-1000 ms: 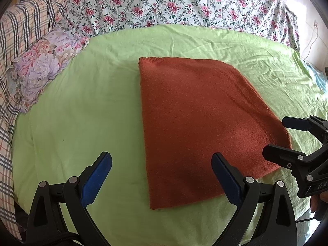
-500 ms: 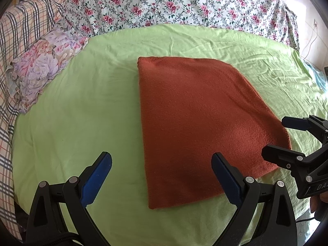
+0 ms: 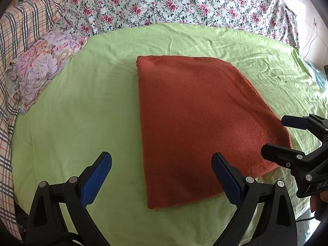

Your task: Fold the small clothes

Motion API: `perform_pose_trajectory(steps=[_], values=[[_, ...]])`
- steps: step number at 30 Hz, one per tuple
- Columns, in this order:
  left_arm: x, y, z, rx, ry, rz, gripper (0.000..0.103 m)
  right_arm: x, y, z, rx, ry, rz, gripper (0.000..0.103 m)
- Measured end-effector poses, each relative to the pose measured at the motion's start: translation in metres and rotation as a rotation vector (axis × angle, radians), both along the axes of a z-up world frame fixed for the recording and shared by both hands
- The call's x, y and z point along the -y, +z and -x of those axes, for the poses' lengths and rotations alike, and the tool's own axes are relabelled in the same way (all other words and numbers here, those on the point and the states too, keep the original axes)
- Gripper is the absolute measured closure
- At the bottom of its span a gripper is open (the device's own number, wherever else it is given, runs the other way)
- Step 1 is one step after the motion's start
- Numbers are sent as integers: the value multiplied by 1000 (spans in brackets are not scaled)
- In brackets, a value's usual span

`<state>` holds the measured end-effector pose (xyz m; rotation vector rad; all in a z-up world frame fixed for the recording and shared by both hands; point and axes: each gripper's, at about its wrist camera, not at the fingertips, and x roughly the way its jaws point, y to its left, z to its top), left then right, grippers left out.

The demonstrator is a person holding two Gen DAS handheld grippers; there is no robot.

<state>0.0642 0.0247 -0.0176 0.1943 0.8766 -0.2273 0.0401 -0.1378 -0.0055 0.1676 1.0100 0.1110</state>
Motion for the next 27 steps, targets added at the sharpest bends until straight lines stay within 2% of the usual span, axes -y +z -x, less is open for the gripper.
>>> perform_pose_trajectory(steps=[27], values=[[-4, 0, 0, -4, 1, 3, 5, 1, 0, -1, -1, 4, 0, 1]])
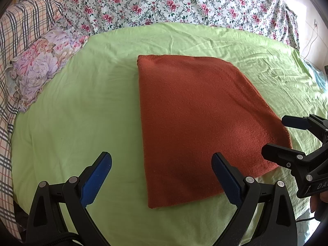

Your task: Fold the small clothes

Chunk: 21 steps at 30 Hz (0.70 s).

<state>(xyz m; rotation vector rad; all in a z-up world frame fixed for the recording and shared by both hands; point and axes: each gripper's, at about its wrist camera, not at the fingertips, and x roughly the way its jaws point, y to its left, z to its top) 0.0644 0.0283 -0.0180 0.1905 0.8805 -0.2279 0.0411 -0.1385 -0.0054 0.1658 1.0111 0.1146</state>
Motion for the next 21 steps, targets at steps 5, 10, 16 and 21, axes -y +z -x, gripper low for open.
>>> perform_pose_trajectory(steps=[5, 10, 16, 21], values=[[0, 0, -1, -2, 0, 2, 5, 0, -1, 0, 0, 1, 0, 1], [0, 0, -1, -2, 0, 2, 5, 0, -1, 1, 0, 0, 0, 1], [0, 0, -1, -1, 0, 2, 5, 0, -1, 0, 0, 0, -1, 1], [0, 0, -1, -1, 0, 1, 5, 0, -1, 0, -1, 0, 0, 1]])
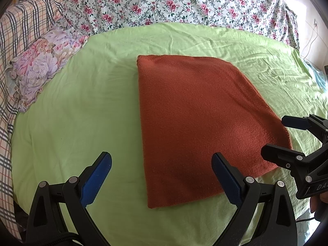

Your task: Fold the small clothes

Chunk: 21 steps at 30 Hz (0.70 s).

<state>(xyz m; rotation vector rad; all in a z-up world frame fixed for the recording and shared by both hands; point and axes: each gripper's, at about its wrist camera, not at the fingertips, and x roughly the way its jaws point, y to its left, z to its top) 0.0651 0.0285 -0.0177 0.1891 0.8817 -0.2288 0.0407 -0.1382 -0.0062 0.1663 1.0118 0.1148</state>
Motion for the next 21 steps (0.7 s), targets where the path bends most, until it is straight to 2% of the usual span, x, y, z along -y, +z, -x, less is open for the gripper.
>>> perform_pose_trajectory(steps=[21], values=[[1, 1, 0, 2, -5, 3, 5, 0, 0, -1, 0, 2, 0, 1]])
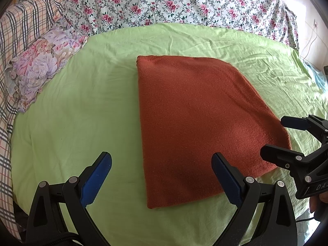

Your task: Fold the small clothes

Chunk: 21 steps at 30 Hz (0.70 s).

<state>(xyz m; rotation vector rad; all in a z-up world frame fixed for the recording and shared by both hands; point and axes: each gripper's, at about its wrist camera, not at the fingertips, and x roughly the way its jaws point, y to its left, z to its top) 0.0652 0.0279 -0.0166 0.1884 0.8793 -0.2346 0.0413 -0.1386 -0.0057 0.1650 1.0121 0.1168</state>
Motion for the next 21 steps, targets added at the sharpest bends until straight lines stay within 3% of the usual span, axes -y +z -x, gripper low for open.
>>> perform_pose_trajectory(steps=[21], values=[[3, 5, -6, 0, 0, 14, 5, 5, 8, -2, 18, -15, 6, 1]])
